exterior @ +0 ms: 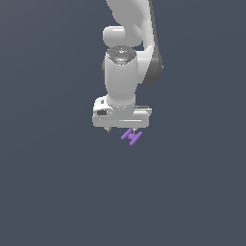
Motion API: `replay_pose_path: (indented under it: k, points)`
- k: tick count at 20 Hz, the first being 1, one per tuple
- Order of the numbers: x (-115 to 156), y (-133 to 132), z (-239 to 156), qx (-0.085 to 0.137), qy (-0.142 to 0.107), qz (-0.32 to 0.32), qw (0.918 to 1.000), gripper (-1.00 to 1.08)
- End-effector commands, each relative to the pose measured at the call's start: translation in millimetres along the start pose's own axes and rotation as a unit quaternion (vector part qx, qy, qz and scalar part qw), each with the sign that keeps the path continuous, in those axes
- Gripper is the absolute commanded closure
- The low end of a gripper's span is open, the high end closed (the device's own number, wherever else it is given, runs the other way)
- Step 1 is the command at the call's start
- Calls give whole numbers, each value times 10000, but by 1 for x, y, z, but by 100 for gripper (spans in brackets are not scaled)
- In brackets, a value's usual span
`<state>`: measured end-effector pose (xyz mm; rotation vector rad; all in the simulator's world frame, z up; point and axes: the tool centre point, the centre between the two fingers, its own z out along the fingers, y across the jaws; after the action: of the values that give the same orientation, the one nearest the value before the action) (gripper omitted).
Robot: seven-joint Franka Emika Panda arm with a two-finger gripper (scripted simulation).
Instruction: Pick up the object and move it to a goal position.
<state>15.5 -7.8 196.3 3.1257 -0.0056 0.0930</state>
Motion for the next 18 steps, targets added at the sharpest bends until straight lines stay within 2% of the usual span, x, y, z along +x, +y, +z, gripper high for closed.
replay_pose_path:
  k: [1,18]
  points:
    - [0,0,0,0,0,0,10000,-92]
    - [-3,4,15,-25,-28,-64,10000,-92]
